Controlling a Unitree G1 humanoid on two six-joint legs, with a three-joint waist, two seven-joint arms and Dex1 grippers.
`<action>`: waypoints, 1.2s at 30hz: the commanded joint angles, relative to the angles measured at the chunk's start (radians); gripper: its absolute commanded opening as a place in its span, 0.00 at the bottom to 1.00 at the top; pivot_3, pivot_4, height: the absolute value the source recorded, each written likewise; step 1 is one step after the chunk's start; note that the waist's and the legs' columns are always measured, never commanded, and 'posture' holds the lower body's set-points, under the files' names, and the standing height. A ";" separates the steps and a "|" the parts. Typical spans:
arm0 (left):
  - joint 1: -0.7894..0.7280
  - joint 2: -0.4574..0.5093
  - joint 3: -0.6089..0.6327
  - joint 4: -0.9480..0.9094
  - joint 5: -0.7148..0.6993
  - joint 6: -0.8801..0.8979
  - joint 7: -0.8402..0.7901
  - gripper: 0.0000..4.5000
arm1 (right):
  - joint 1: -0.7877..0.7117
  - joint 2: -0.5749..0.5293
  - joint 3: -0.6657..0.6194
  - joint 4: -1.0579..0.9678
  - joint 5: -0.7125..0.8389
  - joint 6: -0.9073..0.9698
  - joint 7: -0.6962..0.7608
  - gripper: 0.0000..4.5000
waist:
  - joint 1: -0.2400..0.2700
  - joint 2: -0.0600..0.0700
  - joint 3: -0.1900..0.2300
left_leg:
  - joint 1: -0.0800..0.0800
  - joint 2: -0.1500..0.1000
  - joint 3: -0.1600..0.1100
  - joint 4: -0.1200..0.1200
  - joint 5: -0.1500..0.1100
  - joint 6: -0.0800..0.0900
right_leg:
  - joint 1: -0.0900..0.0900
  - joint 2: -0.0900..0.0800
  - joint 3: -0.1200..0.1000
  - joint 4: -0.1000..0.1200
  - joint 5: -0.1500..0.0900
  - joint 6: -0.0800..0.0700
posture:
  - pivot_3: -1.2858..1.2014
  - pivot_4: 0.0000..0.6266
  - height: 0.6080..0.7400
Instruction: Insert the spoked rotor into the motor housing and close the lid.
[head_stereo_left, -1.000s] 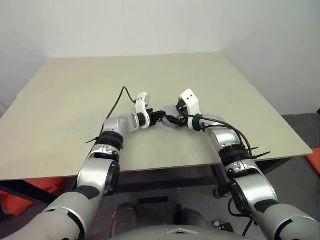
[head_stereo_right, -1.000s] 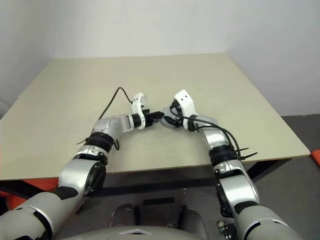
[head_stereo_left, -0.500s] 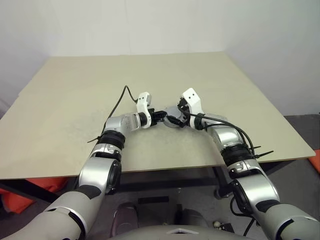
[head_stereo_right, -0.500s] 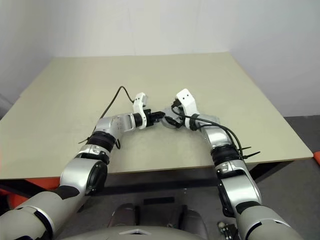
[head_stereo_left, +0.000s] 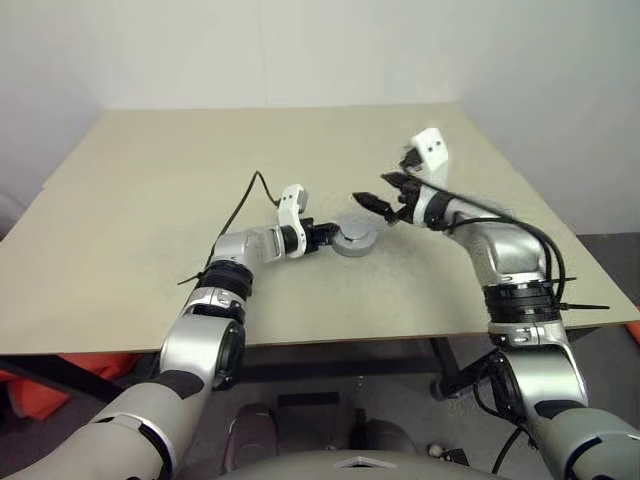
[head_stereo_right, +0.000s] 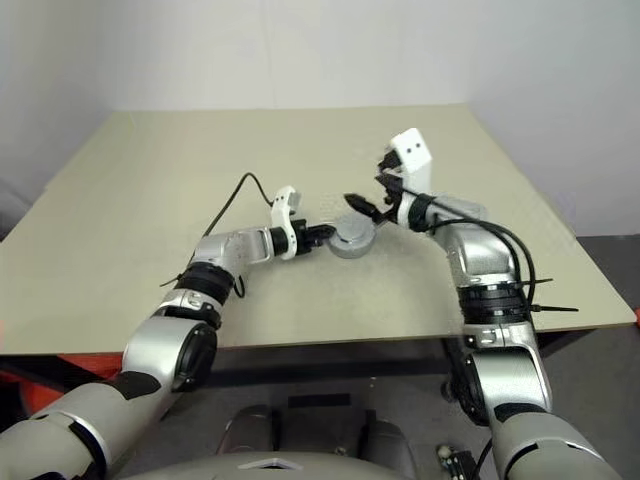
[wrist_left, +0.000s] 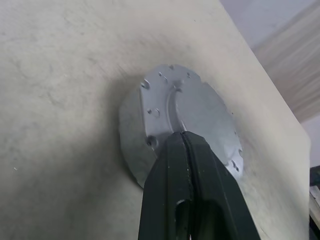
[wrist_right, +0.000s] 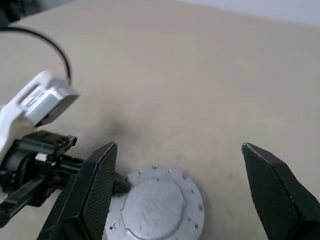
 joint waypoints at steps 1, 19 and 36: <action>-0.012 -0.006 -0.011 -0.035 0.004 0.008 -0.010 0.00 | 0.009 -0.019 -0.127 0.062 0.102 0.198 -0.032 0.99 | 0.001 0.000 0.000 | 0.000 0.000 0.000 0.000 0.000 0.000 | 0.000 -0.001 0.000 0.000 0.000 0.000 | 0.52 0.00 1.00; 0.000 -0.002 -0.016 -0.060 0.028 -0.003 0.002 0.00 | 0.021 0.239 -0.401 0.257 0.293 0.503 -0.226 0.99 | 0.012 0.002 0.000 | 0.002 0.000 0.001 -0.005 0.002 -0.004 | -0.001 -0.002 0.000 0.000 0.000 0.001 | 0.52 0.00 1.00; 0.023 0.006 -0.021 -0.098 0.037 0.002 0.010 0.00 | -0.085 0.319 -0.380 0.460 0.301 0.164 -0.274 0.99 | -0.014 0.002 0.001 | 0.017 0.000 0.000 -0.016 0.008 -0.013 | -0.004 -0.001 -0.003 -0.003 -0.003 0.011 | 0.52 0.00 1.00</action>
